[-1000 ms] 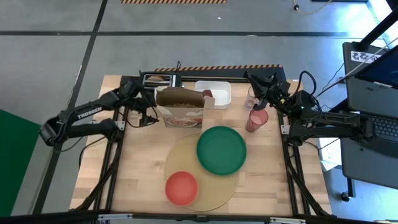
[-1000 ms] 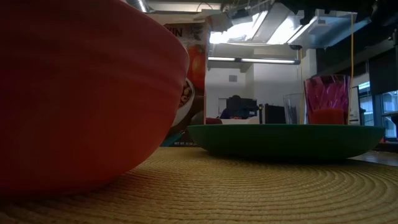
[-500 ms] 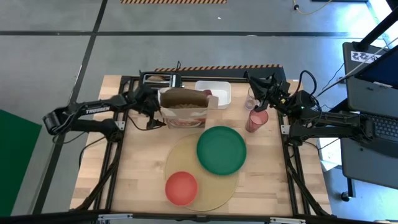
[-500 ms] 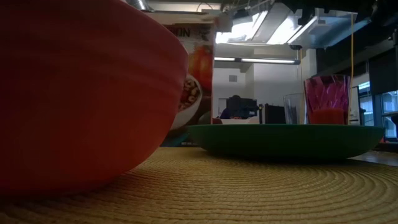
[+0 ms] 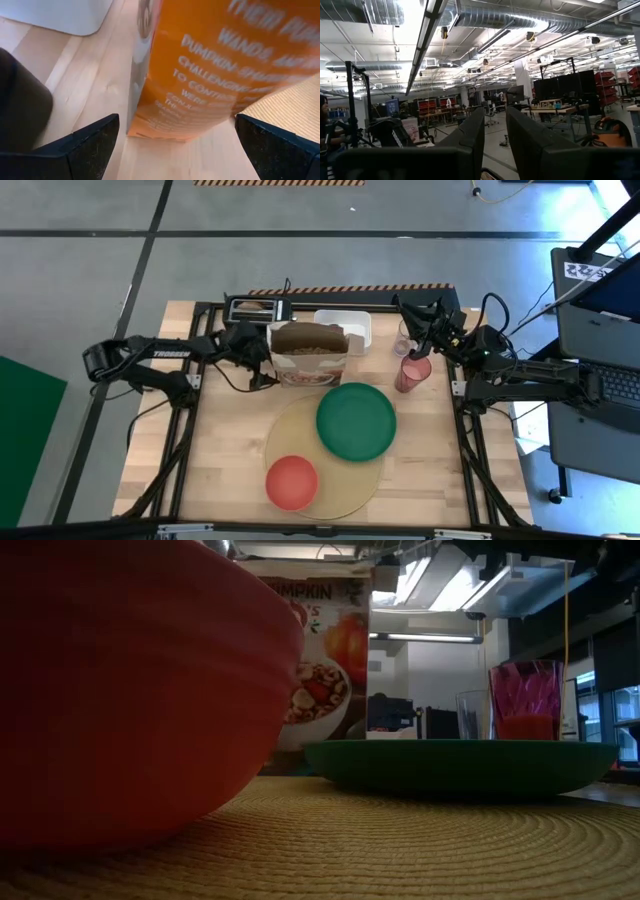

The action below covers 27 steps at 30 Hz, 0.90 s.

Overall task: Arrange a breakfast setting
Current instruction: Pour the cereal from the cereal box into the orange bowl

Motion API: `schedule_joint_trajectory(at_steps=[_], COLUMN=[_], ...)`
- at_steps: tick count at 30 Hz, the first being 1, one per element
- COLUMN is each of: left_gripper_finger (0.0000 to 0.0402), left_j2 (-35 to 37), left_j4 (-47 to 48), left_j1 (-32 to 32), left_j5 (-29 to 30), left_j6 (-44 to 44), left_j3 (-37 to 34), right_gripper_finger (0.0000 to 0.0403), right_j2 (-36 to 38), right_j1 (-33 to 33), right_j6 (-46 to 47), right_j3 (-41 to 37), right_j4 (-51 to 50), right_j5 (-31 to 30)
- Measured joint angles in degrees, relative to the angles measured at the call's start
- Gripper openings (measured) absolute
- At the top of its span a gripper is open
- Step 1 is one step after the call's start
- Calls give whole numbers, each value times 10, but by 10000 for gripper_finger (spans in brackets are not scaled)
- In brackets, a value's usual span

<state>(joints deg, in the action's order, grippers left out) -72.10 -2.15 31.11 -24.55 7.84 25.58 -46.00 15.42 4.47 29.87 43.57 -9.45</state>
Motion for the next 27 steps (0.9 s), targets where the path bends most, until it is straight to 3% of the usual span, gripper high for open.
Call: schedule_joint_trajectory(at_steps=[7, 27], left_gripper_finger=[394, 386], left_j2=[-30, -187], left_j4=[-61, -297], left_j1=[-21, -70], left_j5=[42, 55], left_j6=[-2, -89], left_j3=[0, 0], right_gripper_finger=[85, 85], right_j2=[0, 0], right_j1=[0, 0], right_j6=[12, 60], right_j3=[0, 0], right_j4=[-4, -33], right_j5=[0, -16])
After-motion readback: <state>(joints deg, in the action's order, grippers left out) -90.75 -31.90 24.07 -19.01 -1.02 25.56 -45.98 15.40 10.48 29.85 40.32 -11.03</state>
